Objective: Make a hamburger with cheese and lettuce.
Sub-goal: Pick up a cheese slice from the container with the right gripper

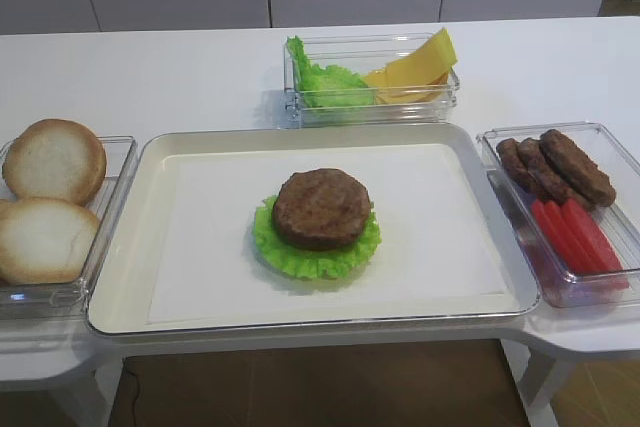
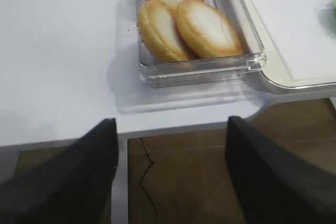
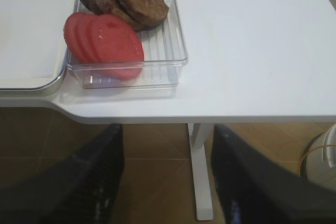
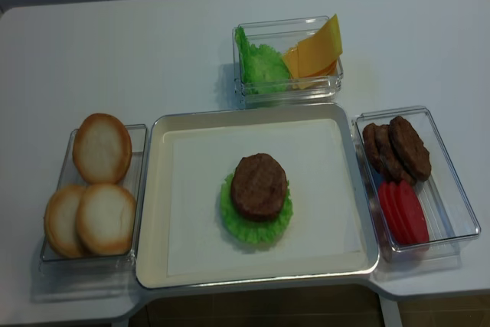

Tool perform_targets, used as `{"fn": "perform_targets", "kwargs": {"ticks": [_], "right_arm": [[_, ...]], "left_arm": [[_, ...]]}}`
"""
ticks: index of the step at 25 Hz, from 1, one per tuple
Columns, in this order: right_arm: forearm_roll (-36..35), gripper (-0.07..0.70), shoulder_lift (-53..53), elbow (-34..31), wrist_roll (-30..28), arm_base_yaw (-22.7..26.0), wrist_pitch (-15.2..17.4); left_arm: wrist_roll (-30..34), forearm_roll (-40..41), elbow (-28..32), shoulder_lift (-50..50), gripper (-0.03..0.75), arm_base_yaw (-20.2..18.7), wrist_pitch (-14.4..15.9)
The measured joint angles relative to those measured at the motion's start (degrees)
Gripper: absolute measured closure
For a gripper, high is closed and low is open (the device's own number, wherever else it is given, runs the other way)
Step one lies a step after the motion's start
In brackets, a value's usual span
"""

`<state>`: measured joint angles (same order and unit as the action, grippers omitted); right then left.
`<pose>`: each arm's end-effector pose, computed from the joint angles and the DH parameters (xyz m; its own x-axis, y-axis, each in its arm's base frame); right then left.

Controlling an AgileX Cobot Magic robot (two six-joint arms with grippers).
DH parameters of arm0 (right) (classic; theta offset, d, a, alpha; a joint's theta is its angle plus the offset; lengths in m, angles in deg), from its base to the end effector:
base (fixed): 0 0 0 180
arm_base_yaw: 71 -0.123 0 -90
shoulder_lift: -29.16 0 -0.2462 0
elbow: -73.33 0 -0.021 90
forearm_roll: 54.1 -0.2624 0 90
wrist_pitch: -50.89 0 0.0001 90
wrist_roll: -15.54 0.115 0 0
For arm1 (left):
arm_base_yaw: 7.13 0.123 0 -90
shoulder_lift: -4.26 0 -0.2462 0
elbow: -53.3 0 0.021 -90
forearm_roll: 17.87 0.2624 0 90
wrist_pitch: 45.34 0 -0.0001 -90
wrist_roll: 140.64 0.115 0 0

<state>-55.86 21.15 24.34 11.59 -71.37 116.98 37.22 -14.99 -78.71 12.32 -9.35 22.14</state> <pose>0.0611 0.0036 0.2550 -0.5432 -0.0599 -0.8374 -0.0607 0.9976 -0.0320 0.0581 0.0031 0.2580 -0.5515 0.0033 -0.8342 -0.0100 0.9999 0.0105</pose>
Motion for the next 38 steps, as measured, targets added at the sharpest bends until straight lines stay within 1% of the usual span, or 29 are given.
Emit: {"fn": "perform_targets", "kwargs": {"ticks": [33, 36, 38], "right_arm": [[0.0, 0.226, 0.0, 0.0, 0.1, 0.0, 0.0], [-1.2, 0.226, 0.0, 0.0, 0.1, 0.0, 0.0], [-2.5, 0.227, 0.0, 0.2, 0.2, 0.0, -0.6]], "left_arm": [[0.0, 0.0, 0.0, 0.0, 0.246, 0.0, 0.0], [0.0, 0.0, 0.0, 0.0, 0.246, 0.0, 0.0], [0.0, 0.0, 0.0, 0.0, 0.246, 0.0, 0.0]]}}
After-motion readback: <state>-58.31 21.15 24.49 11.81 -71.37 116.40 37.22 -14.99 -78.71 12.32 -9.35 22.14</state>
